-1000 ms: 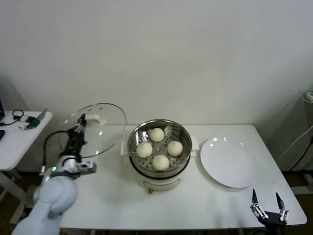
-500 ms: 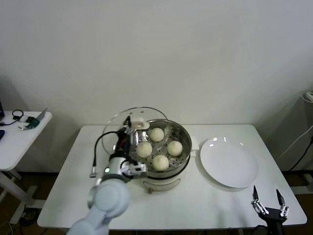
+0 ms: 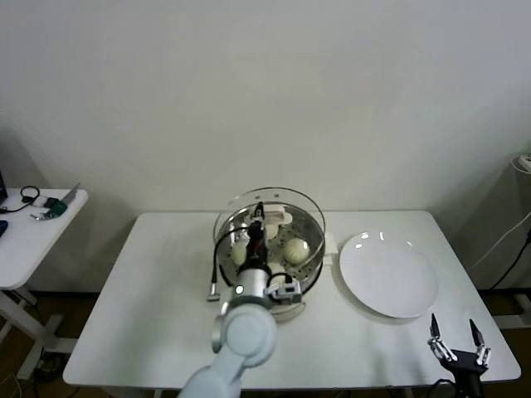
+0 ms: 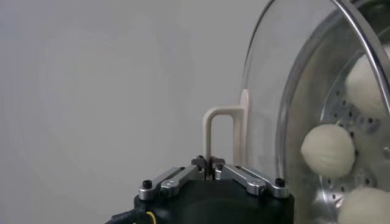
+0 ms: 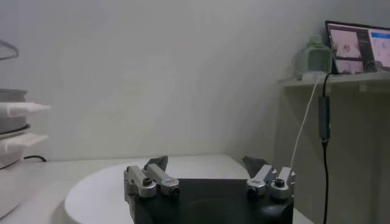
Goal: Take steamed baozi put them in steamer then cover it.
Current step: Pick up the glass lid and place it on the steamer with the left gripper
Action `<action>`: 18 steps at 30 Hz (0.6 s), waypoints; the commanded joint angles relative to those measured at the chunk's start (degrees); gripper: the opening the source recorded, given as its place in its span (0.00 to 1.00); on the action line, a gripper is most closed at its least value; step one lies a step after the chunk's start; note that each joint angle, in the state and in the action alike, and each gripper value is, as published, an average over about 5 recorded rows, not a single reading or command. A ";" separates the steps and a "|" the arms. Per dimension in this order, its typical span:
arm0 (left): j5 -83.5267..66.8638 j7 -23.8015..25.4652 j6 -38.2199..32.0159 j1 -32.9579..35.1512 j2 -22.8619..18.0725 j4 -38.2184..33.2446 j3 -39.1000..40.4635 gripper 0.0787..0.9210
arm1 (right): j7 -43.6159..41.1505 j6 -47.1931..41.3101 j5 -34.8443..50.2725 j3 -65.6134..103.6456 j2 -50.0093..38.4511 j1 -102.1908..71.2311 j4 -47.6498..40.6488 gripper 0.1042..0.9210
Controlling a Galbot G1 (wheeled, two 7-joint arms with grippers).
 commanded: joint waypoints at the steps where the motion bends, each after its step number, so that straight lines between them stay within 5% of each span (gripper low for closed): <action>1: 5.32 -3.32 -0.73 2.16 -4.04 6.89 0.52 0.07 | 0.04 0.40 0.54 -0.16 -0.54 0.46 -0.67 0.88; 18: 2.73 -7.52 -0.58 3.02 -3.59 9.09 -0.76 0.07 | 0.01 0.55 0.44 0.16 -0.29 1.01 -1.69 0.88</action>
